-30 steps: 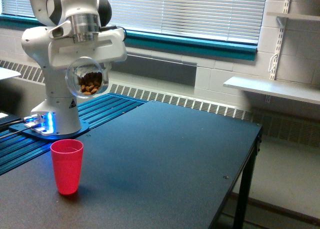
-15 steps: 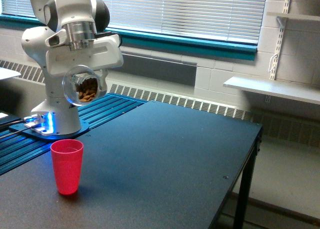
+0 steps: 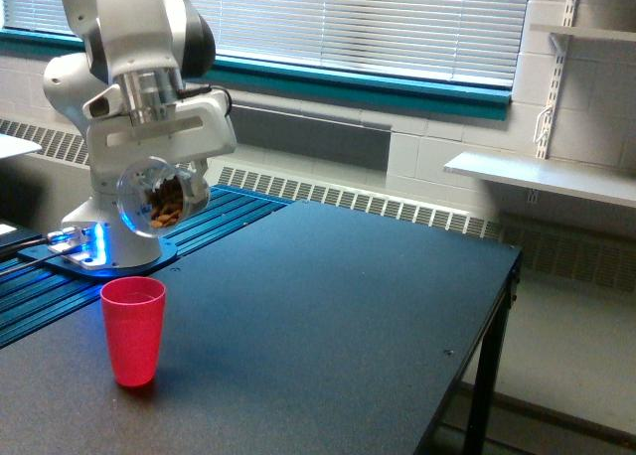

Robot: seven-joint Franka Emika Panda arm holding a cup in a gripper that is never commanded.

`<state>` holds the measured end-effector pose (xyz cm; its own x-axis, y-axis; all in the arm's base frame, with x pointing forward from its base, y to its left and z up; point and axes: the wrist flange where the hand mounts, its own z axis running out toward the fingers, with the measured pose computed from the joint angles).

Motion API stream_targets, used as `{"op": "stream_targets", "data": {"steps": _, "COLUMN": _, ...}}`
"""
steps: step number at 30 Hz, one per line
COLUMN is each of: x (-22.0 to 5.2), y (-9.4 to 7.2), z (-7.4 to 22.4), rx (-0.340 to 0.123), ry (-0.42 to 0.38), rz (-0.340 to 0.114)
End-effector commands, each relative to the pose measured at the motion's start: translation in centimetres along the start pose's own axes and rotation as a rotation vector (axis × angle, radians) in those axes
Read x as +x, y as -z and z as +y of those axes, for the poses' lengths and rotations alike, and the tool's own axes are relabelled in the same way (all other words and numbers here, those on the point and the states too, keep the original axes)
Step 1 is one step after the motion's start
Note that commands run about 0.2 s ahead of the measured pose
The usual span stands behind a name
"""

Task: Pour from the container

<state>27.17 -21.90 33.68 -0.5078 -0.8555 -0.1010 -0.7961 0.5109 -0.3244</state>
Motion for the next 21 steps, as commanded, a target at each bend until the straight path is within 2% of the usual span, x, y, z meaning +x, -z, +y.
{"op": "stream_targets", "data": {"steps": 1, "x": 0.3, "y": -1.7, "z": 1.2, "rx": -0.041, "ry": -0.014, "rz": -0.016}}
{"op": "stream_targets", "data": {"steps": 21, "x": 1.8, "y": -4.2, "z": 1.3, "rx": -0.1, "ry": -0.098, "rz": 0.007}}
